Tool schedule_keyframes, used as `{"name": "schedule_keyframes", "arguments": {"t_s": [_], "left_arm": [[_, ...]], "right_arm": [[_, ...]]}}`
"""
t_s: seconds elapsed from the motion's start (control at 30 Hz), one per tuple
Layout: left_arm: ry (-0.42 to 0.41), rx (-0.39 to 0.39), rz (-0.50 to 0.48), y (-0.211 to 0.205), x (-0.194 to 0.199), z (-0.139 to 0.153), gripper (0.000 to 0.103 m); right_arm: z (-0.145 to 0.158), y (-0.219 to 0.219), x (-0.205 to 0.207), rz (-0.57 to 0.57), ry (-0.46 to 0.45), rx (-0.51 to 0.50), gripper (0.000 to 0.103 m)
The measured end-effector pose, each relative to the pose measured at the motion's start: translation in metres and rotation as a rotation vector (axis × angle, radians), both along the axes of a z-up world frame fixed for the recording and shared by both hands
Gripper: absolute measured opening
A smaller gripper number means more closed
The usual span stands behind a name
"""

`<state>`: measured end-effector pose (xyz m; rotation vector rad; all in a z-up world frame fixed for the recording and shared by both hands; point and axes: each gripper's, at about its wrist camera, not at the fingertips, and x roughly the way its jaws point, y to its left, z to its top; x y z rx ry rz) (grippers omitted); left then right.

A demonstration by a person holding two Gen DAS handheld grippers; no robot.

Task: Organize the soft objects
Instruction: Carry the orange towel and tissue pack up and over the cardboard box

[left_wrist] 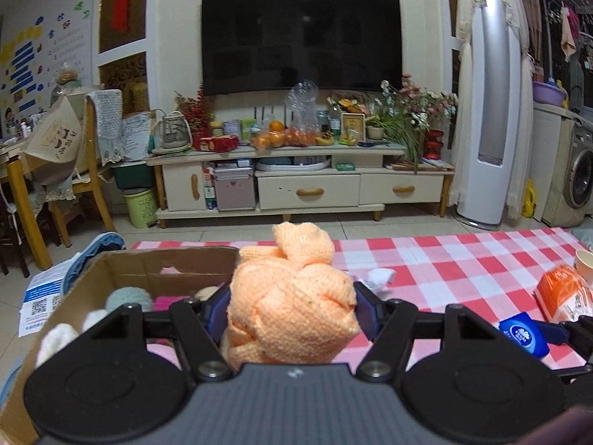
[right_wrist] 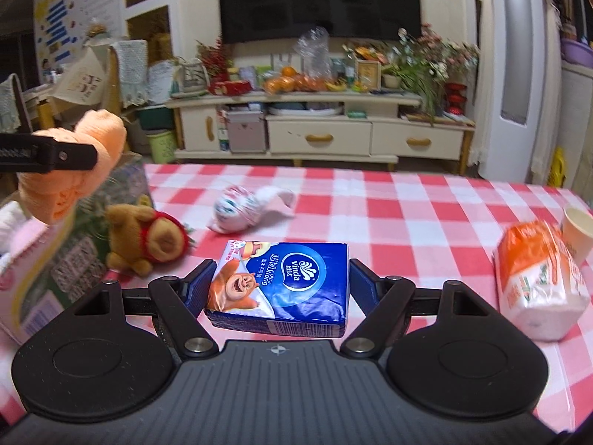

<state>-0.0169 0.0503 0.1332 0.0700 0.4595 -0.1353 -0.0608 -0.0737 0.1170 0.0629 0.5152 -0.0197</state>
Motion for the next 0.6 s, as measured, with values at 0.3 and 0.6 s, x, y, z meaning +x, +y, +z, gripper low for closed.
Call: {"name": "schedule_keyframes", "arguments": {"t_s": [0.3, 0.6], "left_arm": [[-0.024, -0.015, 0.077, 0.036, -0.001, 0.007, 0.066], [-0.05, -0.008, 0.191, 0.076, 0.007, 0.009, 0.066]], "right_arm": [[0.026, 0.05, 0.007, 0.104, -0.049, -0.029, 0.094], [0.049, 0.102, 0.03, 0.231, -0.105, -0.061, 0.094]]}}
